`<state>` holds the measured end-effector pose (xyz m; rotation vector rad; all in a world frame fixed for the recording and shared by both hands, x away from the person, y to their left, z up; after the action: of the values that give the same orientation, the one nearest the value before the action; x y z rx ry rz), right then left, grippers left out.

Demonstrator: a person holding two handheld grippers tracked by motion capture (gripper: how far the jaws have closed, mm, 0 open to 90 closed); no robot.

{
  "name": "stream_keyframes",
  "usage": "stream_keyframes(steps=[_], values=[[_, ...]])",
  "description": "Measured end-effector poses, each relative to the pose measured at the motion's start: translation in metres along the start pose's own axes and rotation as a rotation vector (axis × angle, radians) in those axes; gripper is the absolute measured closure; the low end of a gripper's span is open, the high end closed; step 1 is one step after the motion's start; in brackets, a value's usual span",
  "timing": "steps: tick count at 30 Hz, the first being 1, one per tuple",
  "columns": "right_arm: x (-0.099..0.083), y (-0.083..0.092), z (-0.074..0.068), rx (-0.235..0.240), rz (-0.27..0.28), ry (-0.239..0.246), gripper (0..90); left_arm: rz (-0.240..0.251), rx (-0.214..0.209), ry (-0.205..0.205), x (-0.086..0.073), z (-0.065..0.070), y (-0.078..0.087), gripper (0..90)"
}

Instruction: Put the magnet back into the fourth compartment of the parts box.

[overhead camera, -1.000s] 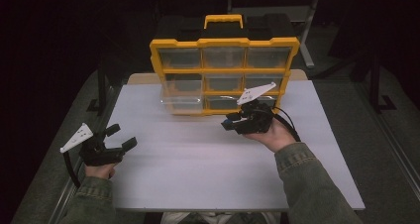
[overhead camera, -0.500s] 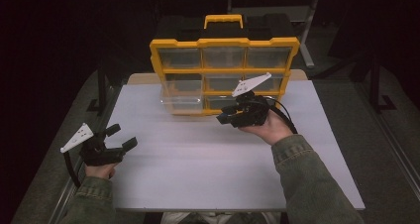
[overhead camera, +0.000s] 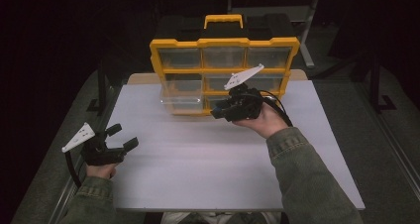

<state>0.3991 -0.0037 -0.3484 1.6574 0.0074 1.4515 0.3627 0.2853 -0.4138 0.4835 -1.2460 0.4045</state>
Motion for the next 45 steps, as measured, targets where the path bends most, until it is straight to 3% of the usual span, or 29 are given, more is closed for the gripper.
stream_keyframes(steps=[33,45], values=[[0.055,-0.007,0.011,-0.036,0.037,0.002,61.1,0.002,-0.011,0.0,0.0,0.001,0.0,0.0],[0.072,-0.015,0.008,-0.04,0.031,0.019,61.1,-0.002,-0.013,-0.003,0.0,0.001,0.0,0.0]])
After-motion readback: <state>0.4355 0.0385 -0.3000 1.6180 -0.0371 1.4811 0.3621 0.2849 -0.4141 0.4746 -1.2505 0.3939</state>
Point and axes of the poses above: each handheld gripper's, and its own axes: y roughly backward along the jaws, x roughly out of its top, z roughly to its right, the point moved 10 cm from there along -y, roughly forward along the jaws, and after that the axes turned 14 degrees about -x, right-handed, at the moved point
